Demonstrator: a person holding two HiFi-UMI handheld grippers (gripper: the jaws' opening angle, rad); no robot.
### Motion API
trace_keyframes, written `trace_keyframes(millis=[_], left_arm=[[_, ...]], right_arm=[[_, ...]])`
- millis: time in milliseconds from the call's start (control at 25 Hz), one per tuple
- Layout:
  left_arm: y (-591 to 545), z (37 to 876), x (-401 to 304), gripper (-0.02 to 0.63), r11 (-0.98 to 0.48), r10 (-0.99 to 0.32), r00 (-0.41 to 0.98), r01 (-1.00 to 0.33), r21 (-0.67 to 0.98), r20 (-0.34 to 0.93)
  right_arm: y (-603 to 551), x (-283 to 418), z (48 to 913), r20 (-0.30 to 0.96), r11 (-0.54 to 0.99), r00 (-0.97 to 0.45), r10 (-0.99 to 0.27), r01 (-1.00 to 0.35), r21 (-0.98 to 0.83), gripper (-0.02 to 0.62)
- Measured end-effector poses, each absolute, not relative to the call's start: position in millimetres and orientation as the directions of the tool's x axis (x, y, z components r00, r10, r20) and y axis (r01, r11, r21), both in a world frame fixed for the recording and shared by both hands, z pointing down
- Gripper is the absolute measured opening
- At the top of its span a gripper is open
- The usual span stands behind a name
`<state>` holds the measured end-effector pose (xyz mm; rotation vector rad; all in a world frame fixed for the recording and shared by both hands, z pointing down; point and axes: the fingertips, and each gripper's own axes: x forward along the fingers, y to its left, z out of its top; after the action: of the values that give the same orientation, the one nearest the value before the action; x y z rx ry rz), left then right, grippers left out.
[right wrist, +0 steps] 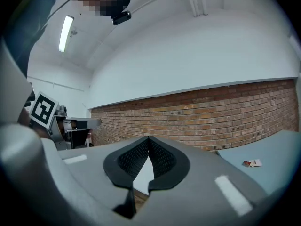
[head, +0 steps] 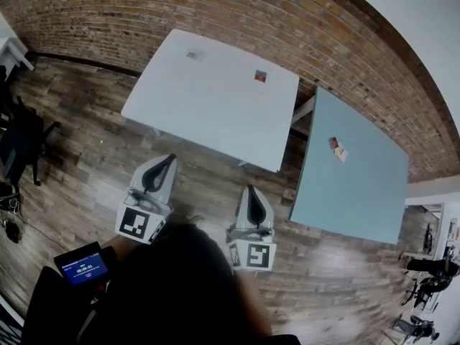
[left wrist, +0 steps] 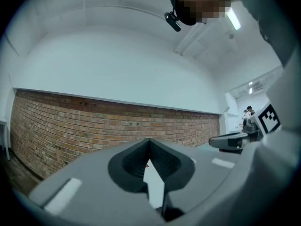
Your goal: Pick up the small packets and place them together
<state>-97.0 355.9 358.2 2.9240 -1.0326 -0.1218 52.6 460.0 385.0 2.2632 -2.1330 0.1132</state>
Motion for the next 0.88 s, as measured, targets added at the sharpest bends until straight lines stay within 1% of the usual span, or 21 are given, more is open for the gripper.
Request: trace_keyframes(millis=[120,240,320,440,560,720,880], left_arm=[[360,361,-93,0.0,-0.773,-0.634,0.772,-0.632,0.049,-0.051],[363,363,-84,0.0,-0.779,-0.627,0.778,-0.626,0.038,-0.046],[362,366,-76,0.0,-0.784,-0.621,0.783,-0.621,0.016,-0.033],[352,373,-60,0.0,-0.788,-0.615,0.788,-0.615,0.009,-0.013],[338,371,-46,0.0,-0.796,-0.605,0.796,-0.605,0.013,-0.033],[307,368,-24,0.0,-0.804,-0.595,0.803,-0.592,0.06,-0.048],[259,368,-5,0.0,-0.804,-0.594,0.803,-0.588,0.088,-0.059]], right_arm=[[463,58,387,0.065,-0.041,0.037,-0.997,-0.998,-0.046,0.002],[463,51,375,-0.015,0.052,-0.052,-0.999,-0.998,-0.044,0.003],[461,53,368,-0.049,0.07,-0.067,-0.997,-0.996,-0.047,0.003],[452,71,375,-0.023,0.038,-0.037,-0.999,-0.997,-0.061,0.003],[436,86,378,-0.008,0.007,-0.006,-1.0,-0.998,-0.062,0.003],[403,102,390,0.064,-0.015,0.011,-0.998,-0.999,-0.05,0.003],[359,121,392,0.092,-0.038,0.036,-0.995,-0.999,-0.02,0.003]])
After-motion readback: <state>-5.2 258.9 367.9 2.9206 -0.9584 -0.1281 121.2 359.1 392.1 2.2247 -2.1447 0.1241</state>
